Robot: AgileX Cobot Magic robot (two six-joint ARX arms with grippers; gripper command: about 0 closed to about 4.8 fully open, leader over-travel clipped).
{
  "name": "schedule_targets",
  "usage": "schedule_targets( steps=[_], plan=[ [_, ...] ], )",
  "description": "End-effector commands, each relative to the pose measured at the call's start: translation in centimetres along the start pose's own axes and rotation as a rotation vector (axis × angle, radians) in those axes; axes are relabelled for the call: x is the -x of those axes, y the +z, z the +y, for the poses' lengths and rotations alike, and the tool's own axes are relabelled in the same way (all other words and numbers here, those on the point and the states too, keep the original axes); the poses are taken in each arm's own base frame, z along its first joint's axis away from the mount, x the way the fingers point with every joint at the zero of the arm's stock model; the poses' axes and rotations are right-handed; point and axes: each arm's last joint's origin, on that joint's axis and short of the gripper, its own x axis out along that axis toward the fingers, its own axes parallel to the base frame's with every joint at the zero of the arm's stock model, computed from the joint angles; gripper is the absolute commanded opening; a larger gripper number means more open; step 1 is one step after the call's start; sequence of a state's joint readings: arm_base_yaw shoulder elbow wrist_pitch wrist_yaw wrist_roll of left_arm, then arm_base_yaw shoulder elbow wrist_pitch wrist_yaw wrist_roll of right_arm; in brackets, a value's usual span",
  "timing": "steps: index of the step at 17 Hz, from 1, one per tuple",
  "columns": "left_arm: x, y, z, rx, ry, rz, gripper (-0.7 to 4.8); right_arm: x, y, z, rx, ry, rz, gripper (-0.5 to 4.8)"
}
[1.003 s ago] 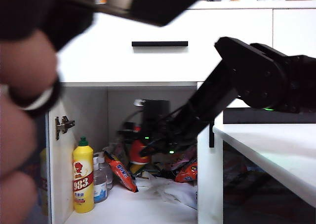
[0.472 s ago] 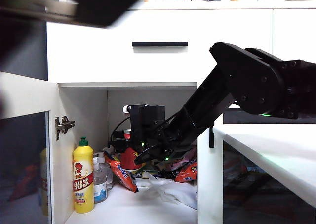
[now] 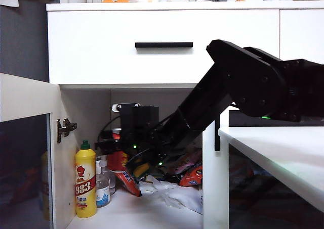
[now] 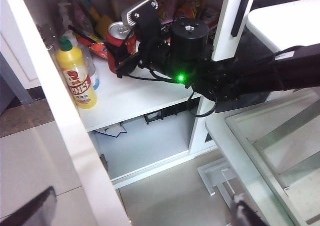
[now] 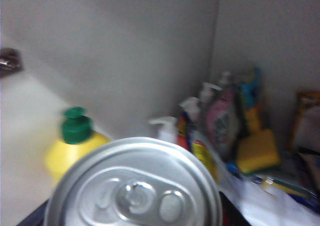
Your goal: Open the left door of the white cabinet, pick up a can of beverage from the table on the right, place it inside the cabinet, and finally close the cabinet door.
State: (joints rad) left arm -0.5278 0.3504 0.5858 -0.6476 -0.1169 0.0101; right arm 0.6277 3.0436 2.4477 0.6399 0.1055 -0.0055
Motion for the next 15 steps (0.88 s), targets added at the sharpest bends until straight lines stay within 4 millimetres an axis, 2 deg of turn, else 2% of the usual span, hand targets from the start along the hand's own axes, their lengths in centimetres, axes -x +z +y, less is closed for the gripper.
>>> schedule_targets(
  steps=[1, 8, 11, 15],
  plan=[
    [0.0, 0.1, 0.0, 0.002, 0.003, -0.014, 4.79, -0.2, 1.7, -0.3, 0.046, -0.058, -0.076, 3.36],
    [0.0, 0.1, 0.0, 0.002, 0.002, -0.013, 4.79, -0.3, 1.7, -1.9, 0.063, -0.089, -0.084, 3.36],
    [0.0, 0.1, 0.0, 0.002, 0.002, -0.014, 4.79, -0.3, 2.1, -1.4, 0.034, -0.054, -0.101, 3.36],
    [0.0, 0.1, 0.0, 0.005, 0.002, -0.016, 4.79, -0.4, 3.6, -0.6, 0.028, -0.031, -0.130, 3.36]
  ],
)
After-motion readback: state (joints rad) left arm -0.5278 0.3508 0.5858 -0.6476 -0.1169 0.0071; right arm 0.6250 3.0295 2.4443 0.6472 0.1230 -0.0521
